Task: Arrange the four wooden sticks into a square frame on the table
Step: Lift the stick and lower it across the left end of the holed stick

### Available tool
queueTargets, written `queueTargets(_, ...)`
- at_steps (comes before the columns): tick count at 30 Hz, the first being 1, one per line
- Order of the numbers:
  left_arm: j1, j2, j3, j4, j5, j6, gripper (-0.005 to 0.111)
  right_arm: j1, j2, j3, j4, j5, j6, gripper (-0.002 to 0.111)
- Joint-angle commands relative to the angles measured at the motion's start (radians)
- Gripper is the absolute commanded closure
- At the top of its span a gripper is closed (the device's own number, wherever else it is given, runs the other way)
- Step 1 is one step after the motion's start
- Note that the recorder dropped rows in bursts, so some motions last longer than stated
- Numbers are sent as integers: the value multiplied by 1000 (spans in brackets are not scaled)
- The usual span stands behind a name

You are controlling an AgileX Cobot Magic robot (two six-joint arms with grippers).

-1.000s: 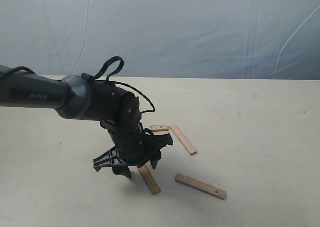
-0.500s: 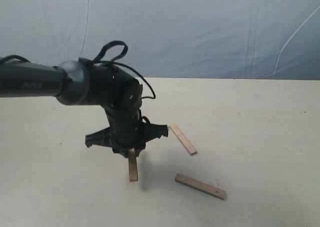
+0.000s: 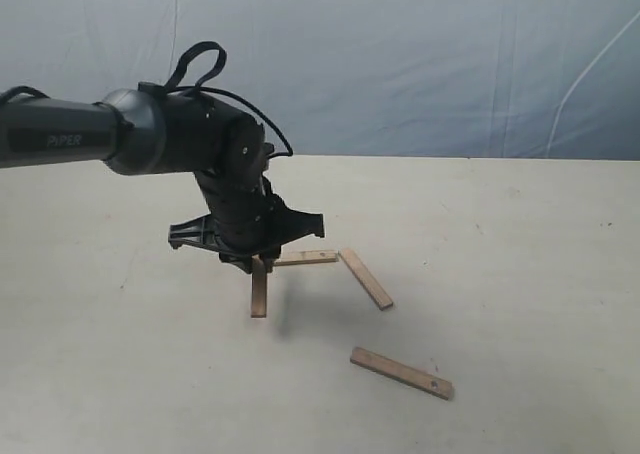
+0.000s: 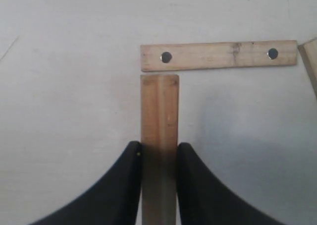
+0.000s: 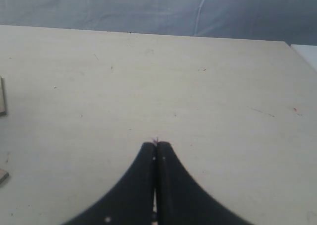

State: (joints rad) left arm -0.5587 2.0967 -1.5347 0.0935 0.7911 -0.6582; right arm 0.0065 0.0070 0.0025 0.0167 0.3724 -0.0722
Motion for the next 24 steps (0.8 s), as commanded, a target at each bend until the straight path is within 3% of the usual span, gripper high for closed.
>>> queueTargets(1,8,36,-21,-19,-27,7,107,-4,-7,-2,1,-9,0,109)
queueTargets(24,39,151,-99,-117,-54,31,107,-4,-7,-2,1,-7,0,109)
